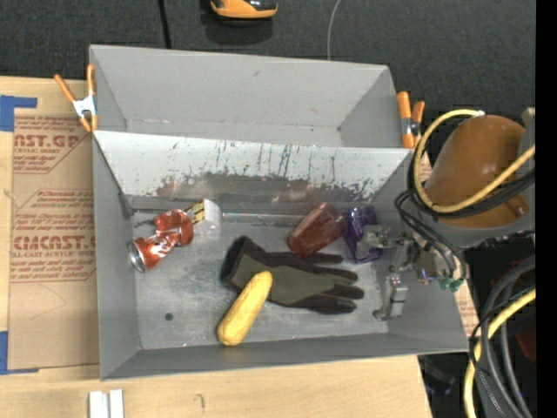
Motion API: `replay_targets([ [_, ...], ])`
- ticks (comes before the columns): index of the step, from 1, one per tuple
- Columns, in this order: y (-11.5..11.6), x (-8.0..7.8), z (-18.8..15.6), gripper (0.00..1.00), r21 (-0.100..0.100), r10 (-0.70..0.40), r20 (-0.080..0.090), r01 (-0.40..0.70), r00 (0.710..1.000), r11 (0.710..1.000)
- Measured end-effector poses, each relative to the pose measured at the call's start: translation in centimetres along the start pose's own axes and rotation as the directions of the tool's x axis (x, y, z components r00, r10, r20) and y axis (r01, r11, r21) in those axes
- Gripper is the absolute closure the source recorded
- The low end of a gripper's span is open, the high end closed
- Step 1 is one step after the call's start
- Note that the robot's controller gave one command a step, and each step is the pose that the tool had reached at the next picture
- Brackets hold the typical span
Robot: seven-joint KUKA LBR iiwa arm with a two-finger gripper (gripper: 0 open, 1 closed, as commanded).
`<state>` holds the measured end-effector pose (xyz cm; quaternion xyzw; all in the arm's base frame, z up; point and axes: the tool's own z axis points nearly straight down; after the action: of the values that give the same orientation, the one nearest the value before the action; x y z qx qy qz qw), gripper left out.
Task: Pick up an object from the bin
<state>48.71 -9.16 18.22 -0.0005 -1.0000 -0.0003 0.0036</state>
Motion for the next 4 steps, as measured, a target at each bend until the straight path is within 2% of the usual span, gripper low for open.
replay_targets([
  [1, 0.0, -0.2, -0.4, 0.00, 0.001, -0.001, 0.008, 0.001, 1.000, 1.000],
  [2, -0.3, 0.0, 4.6, 0.00, 0.003, -0.050, 0.015, 0.050, 0.999, 0.999],
  [3, 1.4, 0.5, 10.7, 1.00, 0.003, -0.234, 0.011, 0.234, 0.972, 0.972],
  [4, 1.4, 0.5, 10.7, 1.00, 0.003, -0.234, 0.011, 0.234, 0.972, 0.972],
])
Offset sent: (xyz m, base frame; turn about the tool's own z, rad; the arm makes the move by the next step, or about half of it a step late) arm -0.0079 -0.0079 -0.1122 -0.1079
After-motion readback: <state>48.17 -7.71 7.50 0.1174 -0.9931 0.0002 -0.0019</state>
